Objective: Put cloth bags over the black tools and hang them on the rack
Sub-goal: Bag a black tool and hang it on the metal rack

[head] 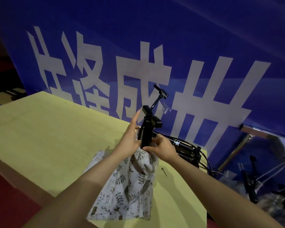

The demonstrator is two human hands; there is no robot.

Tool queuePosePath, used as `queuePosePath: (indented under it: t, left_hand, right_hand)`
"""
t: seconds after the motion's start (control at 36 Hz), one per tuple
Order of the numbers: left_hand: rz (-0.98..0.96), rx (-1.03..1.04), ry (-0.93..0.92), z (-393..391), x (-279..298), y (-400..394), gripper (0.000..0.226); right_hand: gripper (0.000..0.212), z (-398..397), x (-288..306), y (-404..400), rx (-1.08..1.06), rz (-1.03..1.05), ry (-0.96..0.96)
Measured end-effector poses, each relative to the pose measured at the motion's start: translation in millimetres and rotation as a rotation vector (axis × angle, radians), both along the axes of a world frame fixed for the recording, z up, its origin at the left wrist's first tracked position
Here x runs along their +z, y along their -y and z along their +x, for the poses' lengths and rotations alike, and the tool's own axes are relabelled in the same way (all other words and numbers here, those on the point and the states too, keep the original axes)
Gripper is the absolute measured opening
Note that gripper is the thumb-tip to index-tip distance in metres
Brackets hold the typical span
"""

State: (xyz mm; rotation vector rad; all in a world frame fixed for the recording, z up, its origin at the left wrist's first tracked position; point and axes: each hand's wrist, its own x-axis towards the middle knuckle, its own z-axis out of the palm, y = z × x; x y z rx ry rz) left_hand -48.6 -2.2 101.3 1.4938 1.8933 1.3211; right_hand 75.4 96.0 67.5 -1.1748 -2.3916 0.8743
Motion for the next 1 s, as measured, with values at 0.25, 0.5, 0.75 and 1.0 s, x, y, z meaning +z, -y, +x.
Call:
queuePosePath:
  t: [0.25,0.5,0.75,1.0]
  left_hand:
    - [-0.079,-0.042,-0.218,-5,4,-3,0.097]
    - [-0.116,-0.071,-0.212,-7,19,-6,0.087]
    - [-0.178,0.032,-0.429,1,37,-10,0.060]
    - [0.008,0.074,-0.845,15,45,-13,0.061]
  right_hand:
    - [0.041,13,11,-12,0.246,-0.099,0.066]
    - [0.024,33,51,-27,-0.199,0.069,-0.453]
    - [0.039,16,111,-22,-0.167,-0.043,-0.661]
    - [0.033,4,151,-10,-0.118,0.085,-0.744]
